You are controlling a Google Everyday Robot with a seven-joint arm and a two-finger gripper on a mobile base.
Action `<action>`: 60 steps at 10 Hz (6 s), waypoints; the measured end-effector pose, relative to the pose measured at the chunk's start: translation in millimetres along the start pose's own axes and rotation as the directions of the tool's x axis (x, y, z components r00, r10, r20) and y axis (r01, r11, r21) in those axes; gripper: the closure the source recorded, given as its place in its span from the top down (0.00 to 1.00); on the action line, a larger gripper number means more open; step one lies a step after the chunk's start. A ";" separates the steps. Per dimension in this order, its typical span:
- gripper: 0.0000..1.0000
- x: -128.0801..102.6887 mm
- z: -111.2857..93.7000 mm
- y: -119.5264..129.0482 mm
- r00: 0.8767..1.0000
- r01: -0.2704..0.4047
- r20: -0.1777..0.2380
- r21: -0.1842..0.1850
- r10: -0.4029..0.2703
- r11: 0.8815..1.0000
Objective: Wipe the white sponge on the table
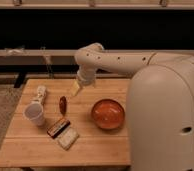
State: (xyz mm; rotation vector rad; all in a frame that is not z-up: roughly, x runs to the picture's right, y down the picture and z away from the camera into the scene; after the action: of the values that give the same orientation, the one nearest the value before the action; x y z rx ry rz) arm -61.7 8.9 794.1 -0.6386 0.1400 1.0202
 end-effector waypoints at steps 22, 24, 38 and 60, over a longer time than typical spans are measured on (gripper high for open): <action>0.80 2.6 -3.8 0.9 1.000 0.012 0.004 0.016 -0.012 1.000; 0.80 12.1 -8.4 16.4 1.000 0.020 0.011 0.029 -0.021 0.999; 0.80 141.8 109.9 146.3 0.961 -0.106 -0.252 0.027 0.109 0.994; 0.27 123.7 143.8 148.2 0.944 -0.188 -0.265 0.061 0.197 0.980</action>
State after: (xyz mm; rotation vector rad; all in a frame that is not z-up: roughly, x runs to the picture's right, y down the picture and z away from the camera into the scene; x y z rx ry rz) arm -144.3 234.9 798.0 -0.7409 0.4671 1.1125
